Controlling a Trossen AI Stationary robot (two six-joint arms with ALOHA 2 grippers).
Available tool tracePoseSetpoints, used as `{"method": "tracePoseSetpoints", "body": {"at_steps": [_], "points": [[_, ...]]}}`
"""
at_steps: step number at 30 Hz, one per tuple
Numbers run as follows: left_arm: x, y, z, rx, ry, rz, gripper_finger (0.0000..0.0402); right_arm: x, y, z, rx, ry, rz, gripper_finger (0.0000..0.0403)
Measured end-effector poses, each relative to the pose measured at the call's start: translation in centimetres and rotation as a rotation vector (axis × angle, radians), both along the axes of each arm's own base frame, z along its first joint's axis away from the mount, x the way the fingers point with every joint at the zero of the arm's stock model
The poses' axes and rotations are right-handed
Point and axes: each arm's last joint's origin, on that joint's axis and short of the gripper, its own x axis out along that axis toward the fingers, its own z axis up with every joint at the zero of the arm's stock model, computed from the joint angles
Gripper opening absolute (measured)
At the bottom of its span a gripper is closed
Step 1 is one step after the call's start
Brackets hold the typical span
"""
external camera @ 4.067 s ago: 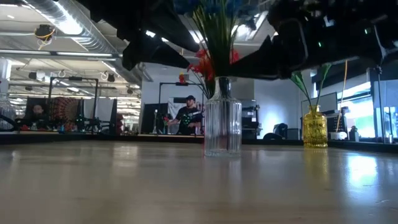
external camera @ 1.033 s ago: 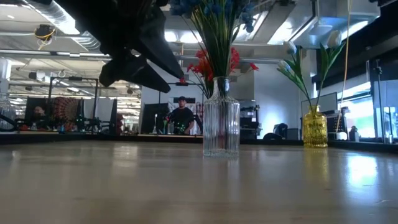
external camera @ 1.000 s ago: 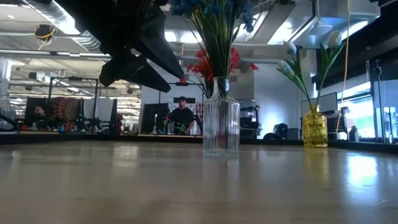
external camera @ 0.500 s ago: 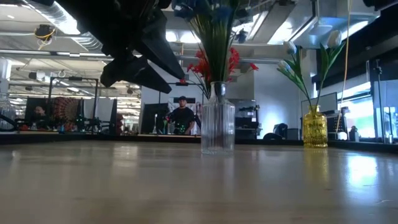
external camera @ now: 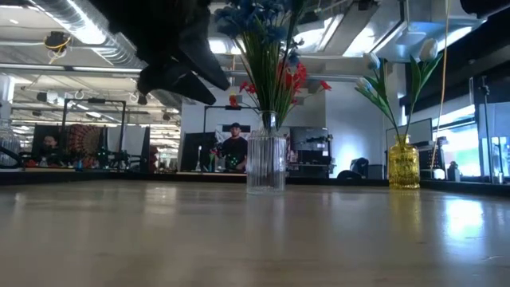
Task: Sort flowers into vase by color
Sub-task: Put the blue flower into the transparent vase
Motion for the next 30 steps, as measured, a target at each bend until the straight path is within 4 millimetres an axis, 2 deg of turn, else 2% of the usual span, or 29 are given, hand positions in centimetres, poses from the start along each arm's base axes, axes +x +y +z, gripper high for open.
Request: {"method": "tracePoseSetpoints", "body": {"at_steps": [4,7,11,18,23,30], "points": [[0.7,2.8,0.0,0.135,0.088,-0.111,0.0181,0.1,-0.6,-0.1,-0.014,0.018,-0.061,0.0013],[1.4,5.0,-0.9,0.17,0.162,-0.195,0.0181,0.4,-1.3,-0.1,0.002,0.011,-0.067,0.0013],[1.3,8.1,-1.8,0.236,0.228,-0.232,0.0181,0.6,-1.9,-0.1,0.012,0.004,-0.067,0.0013],[2.2,12.0,-1.4,0.327,0.085,-0.449,0.0181,0.8,-2.1,-0.3,0.072,-0.008,-0.046,0.0014],[2.4,13.6,-2.4,0.287,0.065,-0.547,0.0181,1.0,-2.1,-0.6,0.1,0.0,-0.056,0.0014],[3.5,13.0,-3.1,0.289,-0.002,-0.594,0.0181,0.6,-2.2,0.3,0.109,-0.092,-0.077,0.0014]]}}
